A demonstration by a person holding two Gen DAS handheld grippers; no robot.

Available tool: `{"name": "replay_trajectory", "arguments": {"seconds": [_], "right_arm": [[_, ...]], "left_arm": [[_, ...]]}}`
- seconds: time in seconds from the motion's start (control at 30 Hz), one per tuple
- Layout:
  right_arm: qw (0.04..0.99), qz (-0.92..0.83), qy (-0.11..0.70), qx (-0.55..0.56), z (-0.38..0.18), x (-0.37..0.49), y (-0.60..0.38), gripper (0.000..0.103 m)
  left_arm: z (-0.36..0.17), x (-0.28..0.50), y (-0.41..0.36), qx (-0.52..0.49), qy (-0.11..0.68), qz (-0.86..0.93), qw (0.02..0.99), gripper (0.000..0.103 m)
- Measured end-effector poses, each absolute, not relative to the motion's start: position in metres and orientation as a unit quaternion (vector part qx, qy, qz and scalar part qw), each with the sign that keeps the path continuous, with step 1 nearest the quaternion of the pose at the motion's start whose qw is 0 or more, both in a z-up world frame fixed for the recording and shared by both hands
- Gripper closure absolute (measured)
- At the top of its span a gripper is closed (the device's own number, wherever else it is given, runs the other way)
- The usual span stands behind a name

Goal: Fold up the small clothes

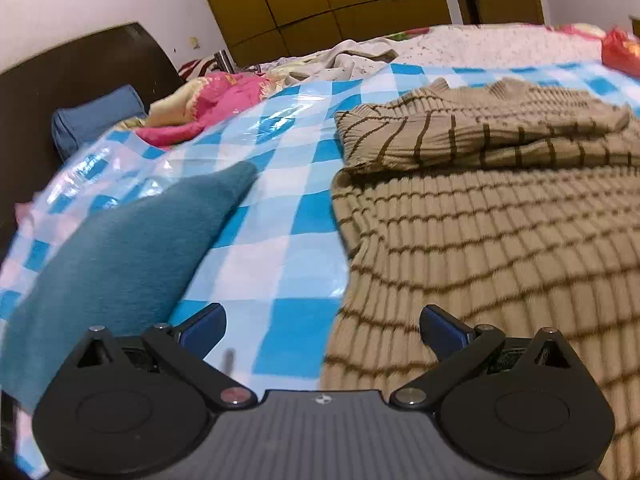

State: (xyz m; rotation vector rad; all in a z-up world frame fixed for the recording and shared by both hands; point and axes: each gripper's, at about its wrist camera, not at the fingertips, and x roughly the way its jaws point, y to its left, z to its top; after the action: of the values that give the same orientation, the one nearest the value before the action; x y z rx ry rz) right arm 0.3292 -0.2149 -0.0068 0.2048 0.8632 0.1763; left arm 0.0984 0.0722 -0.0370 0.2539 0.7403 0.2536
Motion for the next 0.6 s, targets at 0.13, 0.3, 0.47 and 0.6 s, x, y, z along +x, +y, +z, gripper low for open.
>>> {"name": "replay_trajectory", "arguments": {"seconds": [0.13, 0.3, 0.47, 0.6], "right_arm": [[0.898, 0.115, 0.412, 0.103, 0.004, 0.304, -0.215, 0.09], [0.883, 0.15, 0.431, 0.108, 0.013, 0.254, -0.224, 0.089], [0.865, 0.166, 0.458, 0.121, 0.02, 0.204, -0.244, 0.082], [0.843, 0.17, 0.49, 0.141, 0.018, 0.17, -0.263, 0.082]], "left_arm": [[-0.031, 0.084, 0.076, 0.136, 0.369, 0.126, 0.911, 0.0], [-0.017, 0.065, 0.087, 0.129, 0.378, 0.122, 0.909, 0.0], [-0.006, 0.043, 0.097, 0.099, 0.403, 0.081, 0.906, 0.0], [-0.002, 0.024, 0.102, 0.059, 0.433, 0.039, 0.899, 0.0]]}}
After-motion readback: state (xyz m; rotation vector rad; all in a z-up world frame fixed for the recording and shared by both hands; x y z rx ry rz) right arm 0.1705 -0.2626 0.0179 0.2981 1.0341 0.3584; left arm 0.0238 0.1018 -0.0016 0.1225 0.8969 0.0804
